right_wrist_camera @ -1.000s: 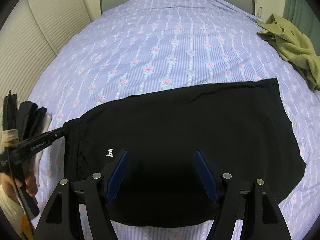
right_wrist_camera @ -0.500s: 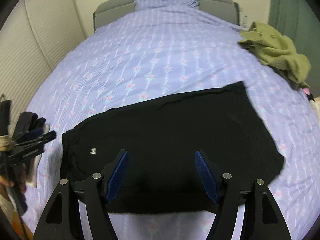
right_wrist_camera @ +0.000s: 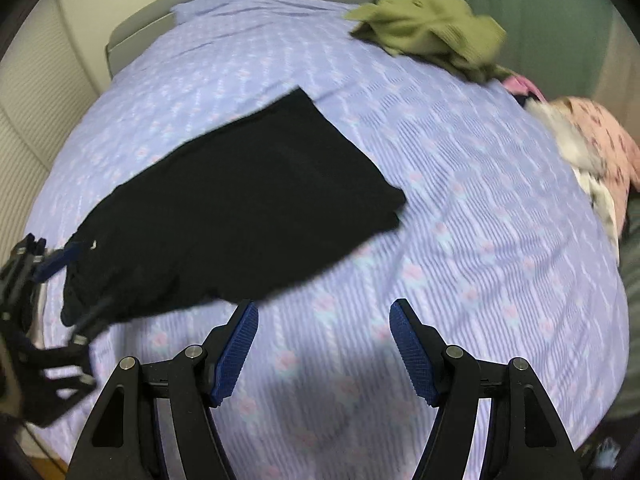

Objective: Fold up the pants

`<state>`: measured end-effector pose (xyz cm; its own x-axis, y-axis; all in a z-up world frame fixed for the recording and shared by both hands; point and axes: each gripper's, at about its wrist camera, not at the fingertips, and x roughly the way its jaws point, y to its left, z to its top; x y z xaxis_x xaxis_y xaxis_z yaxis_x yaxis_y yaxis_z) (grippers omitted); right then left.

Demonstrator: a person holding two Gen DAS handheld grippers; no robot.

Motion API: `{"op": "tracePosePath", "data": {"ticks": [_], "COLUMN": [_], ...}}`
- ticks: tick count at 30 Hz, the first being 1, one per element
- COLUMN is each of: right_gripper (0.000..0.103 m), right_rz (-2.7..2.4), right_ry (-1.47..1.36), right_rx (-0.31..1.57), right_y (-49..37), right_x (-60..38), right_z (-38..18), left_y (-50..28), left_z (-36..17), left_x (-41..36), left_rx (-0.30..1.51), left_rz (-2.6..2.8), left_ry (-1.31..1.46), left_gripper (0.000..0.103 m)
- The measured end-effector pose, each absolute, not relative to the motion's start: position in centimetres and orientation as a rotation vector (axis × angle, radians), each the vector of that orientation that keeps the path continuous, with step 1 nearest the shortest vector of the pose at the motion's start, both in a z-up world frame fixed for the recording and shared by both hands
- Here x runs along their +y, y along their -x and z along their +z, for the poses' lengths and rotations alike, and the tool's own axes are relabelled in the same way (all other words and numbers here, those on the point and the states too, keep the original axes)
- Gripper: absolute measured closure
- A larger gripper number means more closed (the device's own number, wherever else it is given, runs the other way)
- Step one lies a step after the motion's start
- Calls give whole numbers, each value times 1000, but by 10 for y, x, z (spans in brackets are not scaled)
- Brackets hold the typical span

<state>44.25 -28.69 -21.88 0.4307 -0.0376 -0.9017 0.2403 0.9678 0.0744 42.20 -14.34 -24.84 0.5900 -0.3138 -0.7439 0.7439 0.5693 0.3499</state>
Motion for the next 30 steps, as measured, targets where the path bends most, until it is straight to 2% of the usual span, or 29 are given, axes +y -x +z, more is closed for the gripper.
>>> {"op": "tracePosePath", "data": {"ticks": [5,14,16,18,20,23,27,30], "right_gripper": [34,34,34,34,34,34,34,35], "right_rz": [-188,-221,-228,-223,-221,-203,-112,-6], "right_ry": [-256,-365,-384,-410,-421,-431,-469,-500], "right_rx": [1148,1186,1191,1193,1194,1174,1127,1092], "right_y": [-419,-395,-393,-392,-392,-396,-414,-435], "right_x": [-310,-338,-344,-348,-351,-353,-353,-346], "right_z": [-239,-268,-274,-278,-281,-281,-277,-274], "left_y": [-411,-407,-411,-418,-429,-455,-517,-565], "left_z": [-285,-337,-343,-343,-333,-305,-276,-275], "left_x": [-202,-246,-251,-251,-250,-241,-213,-187], "left_rx": [657,582,574,605,640,723,928,1065], "left_rz": [-745,-661,-640,-640,-642,-640,-641,-641], "left_ry": [-875,-1082,-1113,-1103,-1057,-894,-558,-334], "left_gripper": [66,69,78,93,98,100,100,100]}}
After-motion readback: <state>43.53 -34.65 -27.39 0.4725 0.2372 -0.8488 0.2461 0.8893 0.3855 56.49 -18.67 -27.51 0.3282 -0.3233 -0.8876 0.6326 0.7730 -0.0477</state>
